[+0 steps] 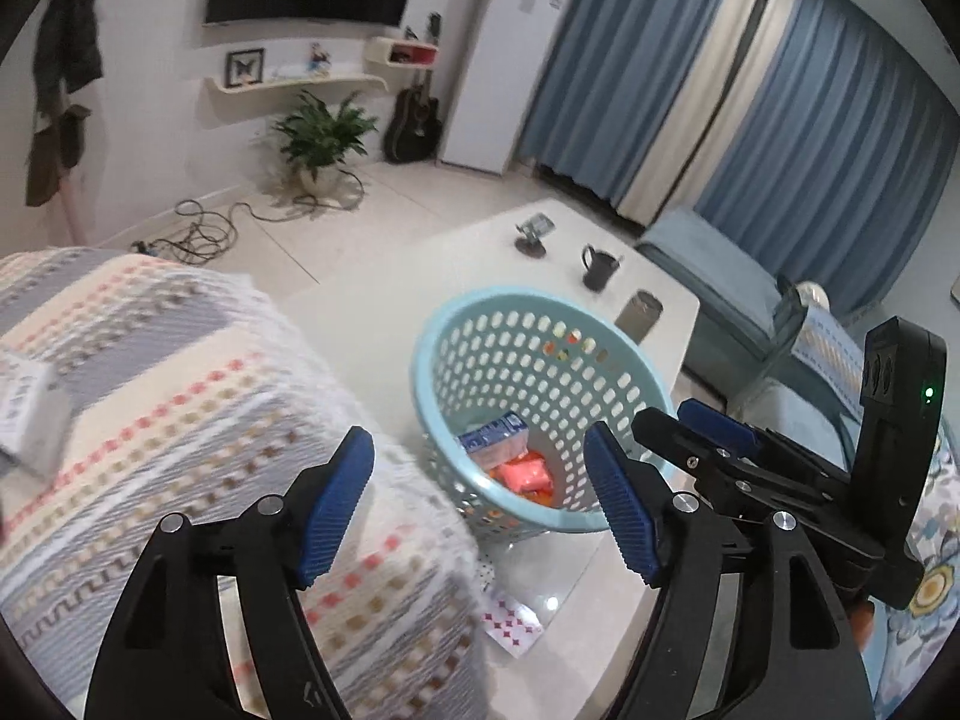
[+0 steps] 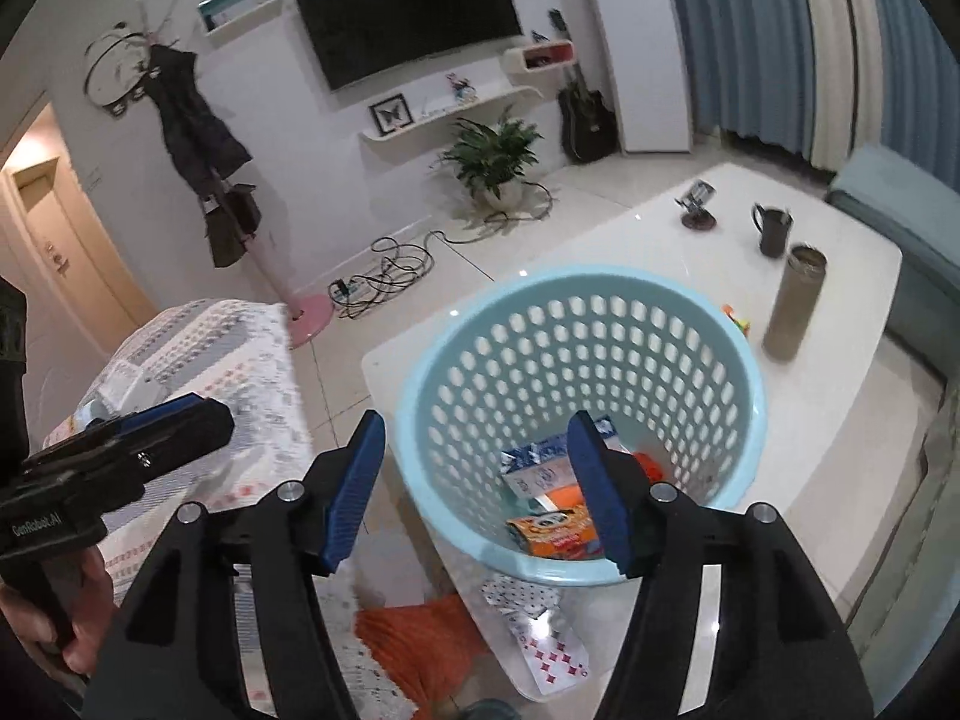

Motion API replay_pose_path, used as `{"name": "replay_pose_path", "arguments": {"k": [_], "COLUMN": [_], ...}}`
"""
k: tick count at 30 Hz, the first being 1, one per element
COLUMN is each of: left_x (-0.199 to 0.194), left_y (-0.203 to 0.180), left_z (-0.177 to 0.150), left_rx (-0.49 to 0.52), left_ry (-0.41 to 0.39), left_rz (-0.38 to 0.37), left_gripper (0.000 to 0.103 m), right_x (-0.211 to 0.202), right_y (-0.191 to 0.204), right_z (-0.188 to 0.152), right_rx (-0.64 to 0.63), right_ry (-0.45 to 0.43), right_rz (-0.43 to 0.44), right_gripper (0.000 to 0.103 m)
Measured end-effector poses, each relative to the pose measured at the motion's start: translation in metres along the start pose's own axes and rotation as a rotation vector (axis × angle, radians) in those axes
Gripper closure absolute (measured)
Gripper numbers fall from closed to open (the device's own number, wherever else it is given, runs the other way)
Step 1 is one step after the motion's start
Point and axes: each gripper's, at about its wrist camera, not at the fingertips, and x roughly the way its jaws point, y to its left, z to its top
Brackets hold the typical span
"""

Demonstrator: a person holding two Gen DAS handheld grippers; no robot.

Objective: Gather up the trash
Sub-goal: 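Move both tools back to the bedspread toward the bottle and milk box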

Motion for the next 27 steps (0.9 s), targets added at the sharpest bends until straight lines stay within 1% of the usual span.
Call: {"name": "replay_pose_path", "arguments": {"k": [1,4,7,11,13,14,16,18,20,22,25,26,27], "left_x": [-0.008,-0.035,-0.064,-0.105,-0.128,-0.142,-0.160,-0.179,-0.193,-0.202,-0.204,-0.201,-0.202], "left_y": [0.004,0.017,0.033,0.066,0.090,0.106,0.133,0.163,0.191,0.210,0.237,0.245,0.253], "left_z": [0.000,-0.003,-0.010,-0.025,-0.035,-0.042,-0.049,-0.060,-0.071,-0.078,-0.087,-0.088,-0.089], "left_rx": [-0.007,-0.034,-0.050,-0.088,-0.119,-0.144,-0.192,-0.260,-0.315,-0.337,-0.364,-0.372,-0.379], "left_ry": [-0.013,-0.061,-0.106,-0.156,-0.184,-0.198,-0.215,-0.226,-0.230,-0.232,-0.201,-0.187,-0.180], "left_rz": [0.005,0.028,0.065,0.150,0.204,0.244,0.283,0.315,0.346,0.386,0.446,0.457,0.461], "left_gripper": [0.031,0.029,0.029,0.028,0.027,0.027,0.026,0.026,0.022,0.020,0.020,0.020,0.020], "right_x": [-0.002,-0.008,-0.011,-0.008,-0.004,-0.002,0.004,0.017,0.031,0.049,0.073,0.076,0.079], "right_y": [0.007,0.027,0.053,0.098,0.127,0.139,0.165,0.189,0.204,0.219,0.236,0.238,0.245], "right_z": [0.001,0.003,0.004,0.004,0.003,0.003,0.002,0.002,-0.001,-0.007,-0.020,-0.025,-0.027], "right_rx": [-0.012,-0.049,-0.086,-0.166,-0.220,-0.244,-0.286,-0.297,-0.295,-0.293,-0.288,-0.291,-0.312], "right_ry": [-0.005,-0.022,-0.030,-0.027,-0.026,-0.028,-0.034,-0.024,-0.014,0.017,0.075,0.085,0.092], "right_rz": [0.008,0.029,0.069,0.113,0.134,0.140,0.146,0.158,0.175,0.184,0.181,0.177,0.151], "right_gripper": [0.042,0.035,0.032,0.031,0.031,0.031,0.031,0.031,0.031,0.031,0.031,0.031,0.031]}}
